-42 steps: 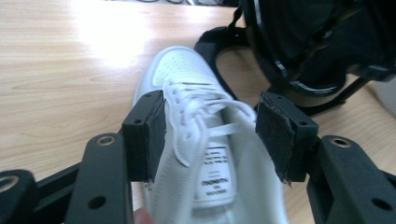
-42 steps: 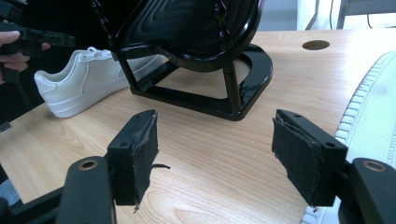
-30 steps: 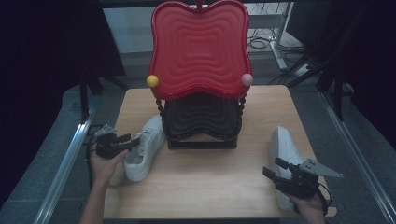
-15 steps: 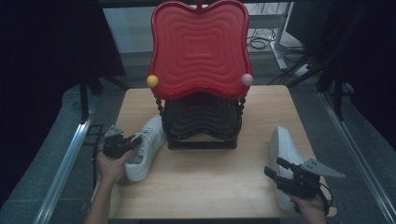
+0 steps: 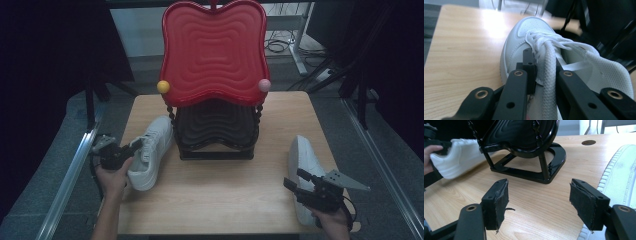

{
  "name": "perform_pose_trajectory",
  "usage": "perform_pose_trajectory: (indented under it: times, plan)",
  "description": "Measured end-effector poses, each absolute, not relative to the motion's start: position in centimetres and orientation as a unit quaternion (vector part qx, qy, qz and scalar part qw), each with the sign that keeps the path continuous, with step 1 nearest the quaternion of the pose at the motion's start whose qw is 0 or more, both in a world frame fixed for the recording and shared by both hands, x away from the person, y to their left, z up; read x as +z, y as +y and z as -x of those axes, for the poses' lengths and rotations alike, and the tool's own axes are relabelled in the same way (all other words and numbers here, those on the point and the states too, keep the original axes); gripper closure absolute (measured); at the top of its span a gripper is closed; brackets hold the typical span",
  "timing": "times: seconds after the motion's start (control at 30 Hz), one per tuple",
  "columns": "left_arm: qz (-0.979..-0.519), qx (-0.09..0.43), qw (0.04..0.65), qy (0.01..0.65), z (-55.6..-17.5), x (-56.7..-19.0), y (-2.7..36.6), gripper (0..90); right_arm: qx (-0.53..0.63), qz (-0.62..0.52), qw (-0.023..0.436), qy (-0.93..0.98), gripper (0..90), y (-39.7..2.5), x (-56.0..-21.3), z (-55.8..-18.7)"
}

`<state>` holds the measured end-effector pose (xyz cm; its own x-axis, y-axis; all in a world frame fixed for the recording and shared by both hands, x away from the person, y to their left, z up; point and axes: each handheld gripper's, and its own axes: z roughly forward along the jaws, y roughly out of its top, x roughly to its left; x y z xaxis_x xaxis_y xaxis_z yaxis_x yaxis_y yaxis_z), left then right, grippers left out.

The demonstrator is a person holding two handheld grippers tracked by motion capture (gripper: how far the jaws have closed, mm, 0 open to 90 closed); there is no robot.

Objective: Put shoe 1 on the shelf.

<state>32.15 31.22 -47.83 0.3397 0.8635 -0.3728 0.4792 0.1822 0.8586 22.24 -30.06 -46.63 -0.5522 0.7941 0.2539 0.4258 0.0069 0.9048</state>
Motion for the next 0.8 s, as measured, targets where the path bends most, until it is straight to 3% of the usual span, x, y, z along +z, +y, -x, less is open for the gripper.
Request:
perform_pose_trajectory:
  times: [0.57,0.8]
  plan:
    - [-0.477,0.152,0.687,0.527,-29.6,-41.8,33.4,82.6,0.567,-0.431,0.168,0.682,31.1,-29.9,-46.1,-22.0]
    - [-0.457,0.17,0.704,0.516,-29.5,-38.1,33.4,82.6,0.568,-0.43,0.168,0.682,31.1,-29.9,-46.0,-22.0]
